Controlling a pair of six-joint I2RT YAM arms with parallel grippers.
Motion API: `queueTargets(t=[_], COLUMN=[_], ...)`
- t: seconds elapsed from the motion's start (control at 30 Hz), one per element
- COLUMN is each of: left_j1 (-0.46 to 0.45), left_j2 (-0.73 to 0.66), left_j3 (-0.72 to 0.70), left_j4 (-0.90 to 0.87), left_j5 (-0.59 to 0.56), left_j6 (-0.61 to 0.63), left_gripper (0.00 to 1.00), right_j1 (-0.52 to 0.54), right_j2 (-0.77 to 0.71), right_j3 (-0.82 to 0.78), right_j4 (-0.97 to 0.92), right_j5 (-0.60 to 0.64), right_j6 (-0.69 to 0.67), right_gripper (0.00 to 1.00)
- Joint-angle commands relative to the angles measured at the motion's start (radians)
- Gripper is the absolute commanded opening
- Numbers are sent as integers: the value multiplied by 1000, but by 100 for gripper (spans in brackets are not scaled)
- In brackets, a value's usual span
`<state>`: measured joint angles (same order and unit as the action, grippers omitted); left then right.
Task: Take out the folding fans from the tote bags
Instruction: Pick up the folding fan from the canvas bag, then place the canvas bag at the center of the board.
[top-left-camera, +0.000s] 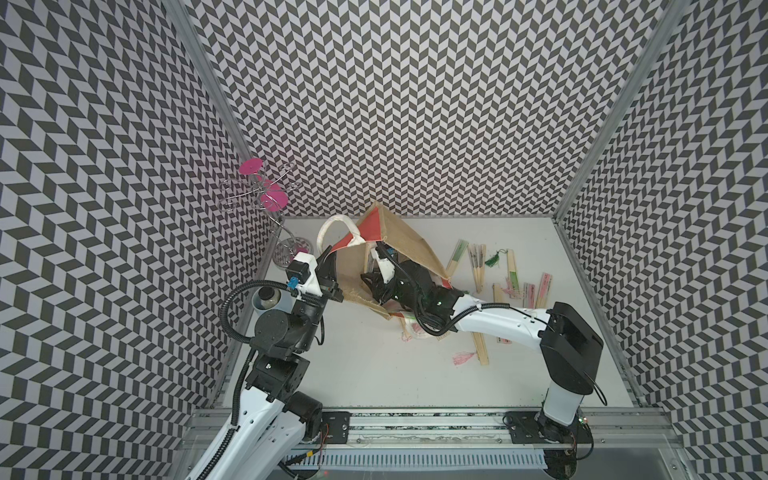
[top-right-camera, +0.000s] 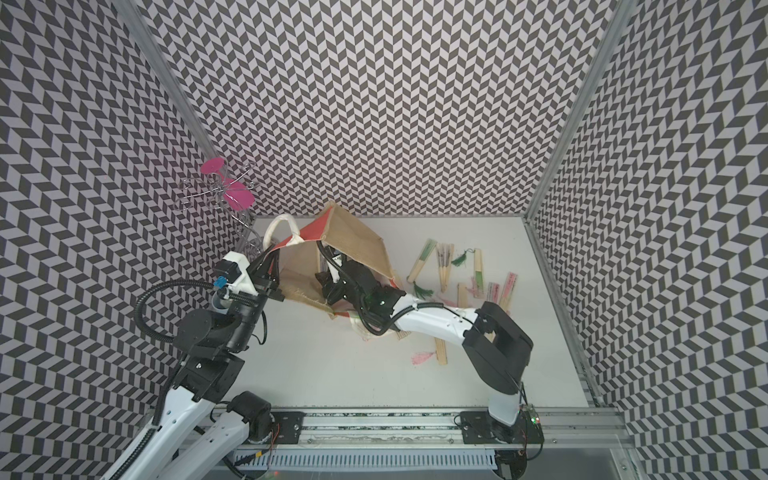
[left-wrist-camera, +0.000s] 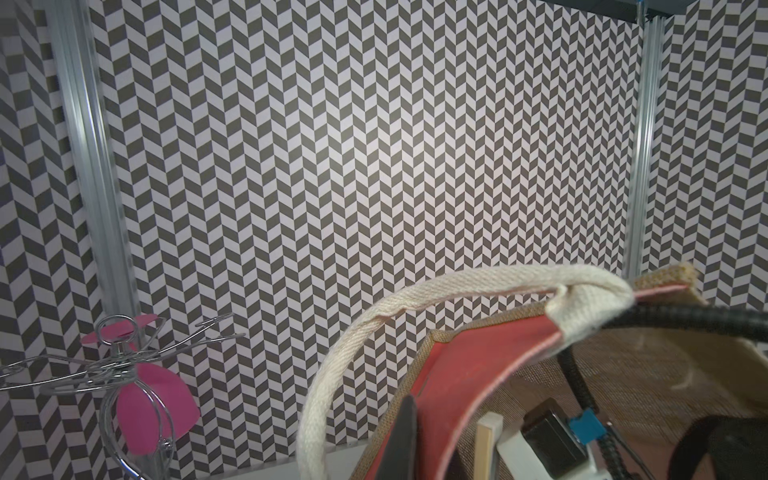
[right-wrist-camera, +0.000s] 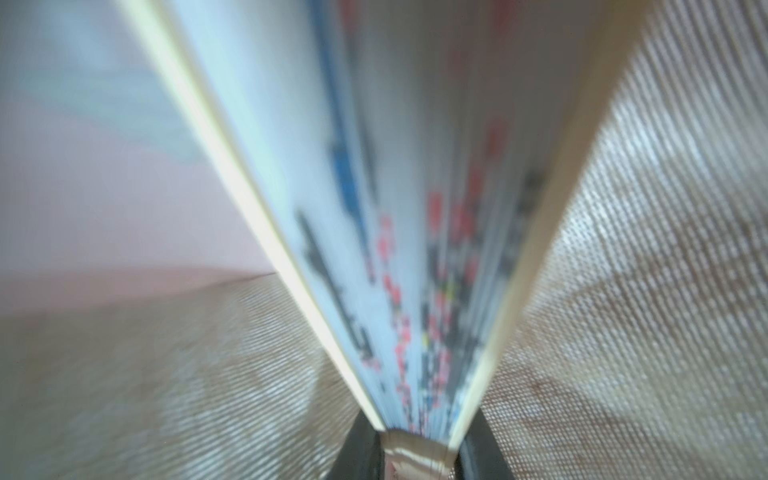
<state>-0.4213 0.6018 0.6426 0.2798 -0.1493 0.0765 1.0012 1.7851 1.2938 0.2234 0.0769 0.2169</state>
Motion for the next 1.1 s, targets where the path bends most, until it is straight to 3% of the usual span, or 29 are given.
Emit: queueTargets(t=[0.0,0.43,0.63,0.87,0.97,1.07], left_j1=[6,35,74,144,202,282], left_j2=[23,162,225,327,382,436], left_j3=[53,140,186,326,383,413], left_j4=[-17,-88,-110,-228,-280,-304], left_j5=[-115,-221,-210,-239,-180,-85], left_j6=[42,14,-30,-198,-315,-461], left_gripper=[0,0,0,0,0,0], right_j1=[14,16,16,-8,-58,-143], right_j2=[-96,-327,-437,-545,-582,-623], right_j3=[-30,-107,-92,-35,-25,-49], right_j4=[11,-9,-32,-195,-310,-408], right_j5=[12,27,56,287,349,320], right_j6=[-78,-129,-129,-88,-14,83], right_gripper=[0,0,0,0,0,0])
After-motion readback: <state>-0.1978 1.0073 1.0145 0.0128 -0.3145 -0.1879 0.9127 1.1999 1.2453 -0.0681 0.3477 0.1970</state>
